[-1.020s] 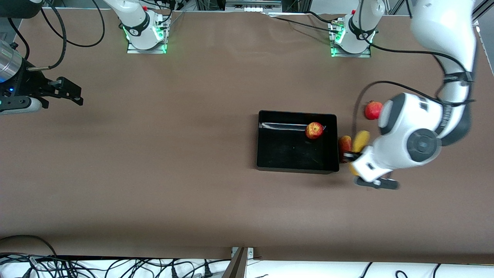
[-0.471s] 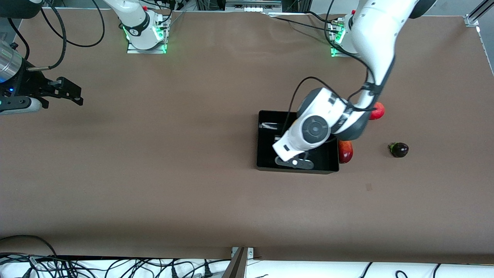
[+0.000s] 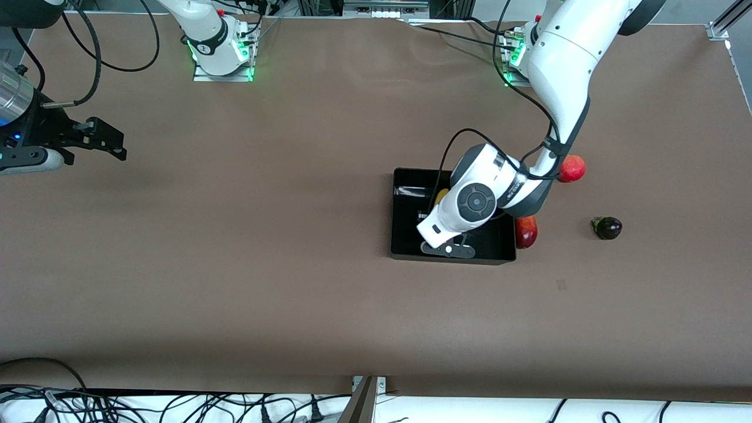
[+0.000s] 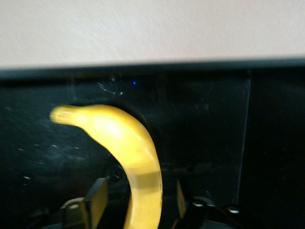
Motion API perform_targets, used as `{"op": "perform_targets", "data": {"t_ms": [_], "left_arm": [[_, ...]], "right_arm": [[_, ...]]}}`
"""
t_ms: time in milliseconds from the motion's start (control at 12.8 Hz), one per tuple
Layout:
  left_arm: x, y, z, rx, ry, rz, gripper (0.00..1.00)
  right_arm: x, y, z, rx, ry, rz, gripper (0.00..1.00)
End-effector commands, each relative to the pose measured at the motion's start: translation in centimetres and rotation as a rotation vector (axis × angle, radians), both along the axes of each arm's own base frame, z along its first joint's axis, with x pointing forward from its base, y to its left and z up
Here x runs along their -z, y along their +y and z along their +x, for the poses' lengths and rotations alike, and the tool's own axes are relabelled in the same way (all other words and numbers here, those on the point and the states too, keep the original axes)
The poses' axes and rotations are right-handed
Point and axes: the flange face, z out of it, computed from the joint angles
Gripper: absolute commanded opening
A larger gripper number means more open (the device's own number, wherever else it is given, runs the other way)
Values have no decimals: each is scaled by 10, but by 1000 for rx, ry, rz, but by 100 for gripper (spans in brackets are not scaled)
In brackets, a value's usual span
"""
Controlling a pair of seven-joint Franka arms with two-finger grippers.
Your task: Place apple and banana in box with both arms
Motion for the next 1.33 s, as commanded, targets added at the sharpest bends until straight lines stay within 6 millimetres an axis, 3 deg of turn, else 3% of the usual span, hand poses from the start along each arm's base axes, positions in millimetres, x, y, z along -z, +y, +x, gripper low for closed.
{"op": "perform_targets", "data": {"t_ms": [0,157,314,549,706,784,863,1098,1176,1255], "left_arm": [[-83,37,18,-55,-49,0,100],[-151,83,37,-103,-61,13,100],[-193,128,46,-93,-7,88,100],[-270,174,32,63,13,182,100],[-327,205,14,57,-35,181,100],[-347,233,7,30,-35,171,100],[-361,258,0,32,-31,154,100],[-360,289,-53,15,-138,155,100],[-360,295,-76,-8,-164,128,100],[-360,293,-86,-20,-161,118,100]], "right_arm": [[-4,-2,-1,0,-1,-8,100],[-4,-2,-1,0,-1,-8,100],[-4,-2,-1,0,-1,-8,100],[-4,-2,-1,0,1,-8,100],[-3,-2,0,0,1,-8,100],[-4,-2,-1,0,1,-8,100],[-4,-2,-1,0,-1,-8,100],[-3,-2,-1,0,2,-8,100],[-4,-2,-1,0,-1,-8,100],[-4,-2,-1,0,-1,-8,100]]}}
